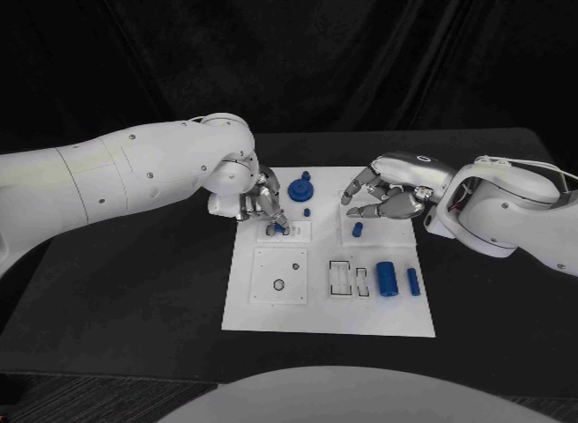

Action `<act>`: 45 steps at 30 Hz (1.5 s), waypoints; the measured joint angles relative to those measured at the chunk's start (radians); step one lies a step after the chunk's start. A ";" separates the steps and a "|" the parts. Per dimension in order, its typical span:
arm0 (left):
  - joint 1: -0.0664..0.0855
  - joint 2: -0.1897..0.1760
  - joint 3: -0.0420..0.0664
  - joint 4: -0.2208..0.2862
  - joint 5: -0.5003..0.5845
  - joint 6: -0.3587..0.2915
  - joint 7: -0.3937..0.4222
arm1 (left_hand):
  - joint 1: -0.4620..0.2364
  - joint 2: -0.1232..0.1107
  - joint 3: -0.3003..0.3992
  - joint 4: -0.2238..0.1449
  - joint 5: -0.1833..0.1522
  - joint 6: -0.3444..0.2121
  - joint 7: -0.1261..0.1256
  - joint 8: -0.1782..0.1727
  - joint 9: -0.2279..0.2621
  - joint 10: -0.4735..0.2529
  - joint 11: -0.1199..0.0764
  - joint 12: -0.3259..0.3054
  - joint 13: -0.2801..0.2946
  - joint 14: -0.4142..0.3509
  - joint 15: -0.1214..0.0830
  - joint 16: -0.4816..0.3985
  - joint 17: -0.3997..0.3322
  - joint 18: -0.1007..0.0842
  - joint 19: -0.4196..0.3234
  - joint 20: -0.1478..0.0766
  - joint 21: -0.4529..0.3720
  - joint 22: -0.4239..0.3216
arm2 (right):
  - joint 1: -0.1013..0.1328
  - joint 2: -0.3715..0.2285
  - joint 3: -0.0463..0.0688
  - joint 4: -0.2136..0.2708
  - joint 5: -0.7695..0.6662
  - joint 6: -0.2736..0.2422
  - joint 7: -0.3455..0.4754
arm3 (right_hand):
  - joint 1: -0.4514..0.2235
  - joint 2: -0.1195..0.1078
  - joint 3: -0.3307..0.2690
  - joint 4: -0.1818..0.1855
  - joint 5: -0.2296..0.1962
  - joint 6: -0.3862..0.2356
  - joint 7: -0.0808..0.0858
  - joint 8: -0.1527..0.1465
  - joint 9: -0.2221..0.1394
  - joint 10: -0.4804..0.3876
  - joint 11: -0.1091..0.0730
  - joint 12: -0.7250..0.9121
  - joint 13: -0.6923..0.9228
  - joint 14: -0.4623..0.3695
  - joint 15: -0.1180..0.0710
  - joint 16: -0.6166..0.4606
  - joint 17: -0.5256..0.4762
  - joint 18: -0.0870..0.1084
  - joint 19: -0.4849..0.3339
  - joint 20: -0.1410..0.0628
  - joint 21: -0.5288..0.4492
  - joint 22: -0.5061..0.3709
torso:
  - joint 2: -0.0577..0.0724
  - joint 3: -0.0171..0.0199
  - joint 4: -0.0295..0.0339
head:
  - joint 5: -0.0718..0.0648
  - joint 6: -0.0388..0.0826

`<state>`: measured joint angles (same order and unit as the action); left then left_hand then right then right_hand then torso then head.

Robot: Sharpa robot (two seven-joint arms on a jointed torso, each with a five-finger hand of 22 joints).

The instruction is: Assemble the parts on the task board

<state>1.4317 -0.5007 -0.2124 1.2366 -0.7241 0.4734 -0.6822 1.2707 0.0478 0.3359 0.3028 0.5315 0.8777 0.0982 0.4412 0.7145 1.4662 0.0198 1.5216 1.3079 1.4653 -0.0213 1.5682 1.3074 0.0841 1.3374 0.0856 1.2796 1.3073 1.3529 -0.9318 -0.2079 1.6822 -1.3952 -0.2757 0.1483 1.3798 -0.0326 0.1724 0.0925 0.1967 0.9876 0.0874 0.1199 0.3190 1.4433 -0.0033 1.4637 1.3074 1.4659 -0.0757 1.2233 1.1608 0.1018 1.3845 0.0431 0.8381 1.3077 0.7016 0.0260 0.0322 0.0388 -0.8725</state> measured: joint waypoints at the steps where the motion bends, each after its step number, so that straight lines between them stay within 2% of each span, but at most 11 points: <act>1: -0.001 0.000 0.000 0.000 0.000 -0.002 0.000 | 0.000 0.000 0.000 0.000 0.000 0.000 0.000 0.000 0.000 0.000 0.000 0.000 0.000 0.000 0.000 0.000 0.000 0.000 0.000 0.000 0.000 0.000 | 0.000 0.000 0.000 0.000 0.000 0.000 0.000 | 0.000 0.000 0.000 0.000 0.000 0.000 0.000 0.000 0.000 0.000 0.000 0.000 0.000 0.000 0.000 0.000 0.000 0.000 0.000 0.000 0.000 0.000 | 0.000 -0.0001 0.0000 | 0.000 0.000; 6: -0.003 0.000 0.000 0.001 0.000 -0.007 0.003 | -0.003 -0.003 0.000 0.000 0.000 0.000 0.000 -0.004 0.001 0.000 0.000 0.000 0.000 0.000 0.000 0.000 0.000 0.000 0.000 0.000 0.000 0.000 | -0.001 0.000 0.000 -0.003 0.000 0.002 0.000 | 0.000 0.000 0.000 0.000 0.000 0.000 0.000 0.000 0.000 0.000 0.000 0.000 0.000 0.000 0.000 -0.001 0.000 0.000 0.000 0.000 0.000 0.000 | 0.001 -0.0008 0.0000 | 0.000 0.000; 8: -0.004 0.001 0.001 0.001 0.000 -0.008 0.004 | -0.003 -0.003 0.011 -0.011 0.000 0.000 0.000 -0.004 0.002 0.000 0.000 0.000 0.000 0.000 0.000 0.000 0.000 0.000 0.000 0.000 0.000 0.000 | -0.002 0.001 0.000 -0.004 0.000 0.003 0.000 | 0.000 0.000 0.000 0.000 0.000 0.000 0.000 0.000 0.000 0.000 0.000 0.000 0.000 0.000 0.000 -0.004 -0.001 0.000 0.000 0.000 0.000 0.000 | 0.001 -0.0008 0.0000 | 0.000 0.000; 40: -0.018 0.007 0.004 -0.016 0.004 -0.008 0.030 | -0.007 0.003 0.012 -0.012 -0.010 0.002 0.002 -0.008 0.003 0.000 0.000 -0.005 0.000 0.000 0.000 0.000 0.000 0.000 -0.008 0.000 -0.008 0.000 | -0.009 0.004 0.000 -0.009 0.000 0.011 0.000 | 0.000 0.000 0.000 0.000 0.000 0.000 0.000 0.000 0.001 0.000 0.000 0.000 0.000 0.000 0.000 -0.009 -0.007 0.000 0.000 0.000 -0.011 0.000 | 0.000 0.0005 -0.0008 | 0.000 0.000; 45: -0.019 0.008 0.005 -0.019 0.005 -0.008 0.033 | -0.007 0.003 0.012 -0.012 -0.012 0.002 0.002 -0.008 0.004 0.000 0.000 -0.005 0.000 0.000 0.000 0.000 0.000 0.000 -0.008 0.000 -0.008 0.000 | -0.010 0.004 0.000 -0.010 0.000 0.012 0.000 | 0.000 0.000 0.003 0.003 0.000 0.000 0.000 0.000 0.001 -0.003 0.003 -0.004 0.000 0.000 0.000 -0.009 -0.008 0.016 0.000 0.000 -0.011 0.000 | 0.000 0.0005 -0.0008 | 0.001 0.000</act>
<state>1.4127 -0.4924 -0.2079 1.2179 -0.7194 0.4652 -0.6493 1.2634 0.0509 0.3482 0.2905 0.5198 0.8799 0.1000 0.4335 0.7183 1.4663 0.0199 1.5170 1.3079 1.4653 -0.0213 1.5682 1.3074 0.0842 1.3298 0.0855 1.2716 1.3073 1.3431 -0.9279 -0.2081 1.6720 -1.3954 -0.2640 0.1482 1.3799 -0.0327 0.1752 0.0953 0.1966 0.9877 0.0874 0.1199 0.3195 1.4399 0.0002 1.4594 1.3074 1.4659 -0.0757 1.2147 1.1526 0.1178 1.3845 0.0430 0.8269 1.3074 0.7011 0.0265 0.0314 0.0398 -0.8725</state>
